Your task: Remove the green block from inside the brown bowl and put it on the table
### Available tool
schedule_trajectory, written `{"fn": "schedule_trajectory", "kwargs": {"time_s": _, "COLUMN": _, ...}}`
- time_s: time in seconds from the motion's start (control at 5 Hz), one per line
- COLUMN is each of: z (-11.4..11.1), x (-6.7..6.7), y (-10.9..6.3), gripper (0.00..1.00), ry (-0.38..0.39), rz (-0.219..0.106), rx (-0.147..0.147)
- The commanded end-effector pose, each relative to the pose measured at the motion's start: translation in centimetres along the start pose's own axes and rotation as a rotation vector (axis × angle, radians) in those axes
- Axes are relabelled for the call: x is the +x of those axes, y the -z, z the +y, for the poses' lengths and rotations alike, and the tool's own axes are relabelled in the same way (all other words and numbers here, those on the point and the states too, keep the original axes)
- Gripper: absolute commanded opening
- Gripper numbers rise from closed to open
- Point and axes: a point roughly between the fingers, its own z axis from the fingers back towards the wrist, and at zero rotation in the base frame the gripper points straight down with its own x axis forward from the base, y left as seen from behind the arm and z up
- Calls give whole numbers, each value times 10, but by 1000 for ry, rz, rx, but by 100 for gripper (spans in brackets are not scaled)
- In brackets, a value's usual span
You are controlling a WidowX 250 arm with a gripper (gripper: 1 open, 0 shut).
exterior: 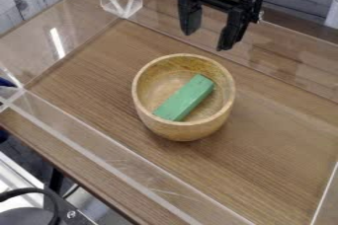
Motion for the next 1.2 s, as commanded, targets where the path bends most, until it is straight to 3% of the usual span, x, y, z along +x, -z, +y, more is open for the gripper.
{"fn": "schedule_trajectory", "kwargs": {"time_s": 0.0, "z": 3, "x": -12, "y": 9, "gripper": 100, "ry": 15, "rz": 22, "rx": 9}}
{"fn": "schedule_trajectory", "kwargs": {"time_s": 0.2, "z": 6, "x": -25, "y": 22, "gripper": 100, "ry": 30, "rz": 45, "rx": 17}}
{"fn": "schedule_trajectory", "kwargs": {"time_s": 0.6, "z": 18, "x": -44, "y": 51, "gripper": 100, "ry": 39, "rz": 58, "rx": 19}}
{"fn": "schedule_trajectory", "kwargs": {"time_s": 1.0, "z": 20, "x": -47, "y": 73, "gripper": 100, "ry": 43, "rz": 84, "rx": 18}}
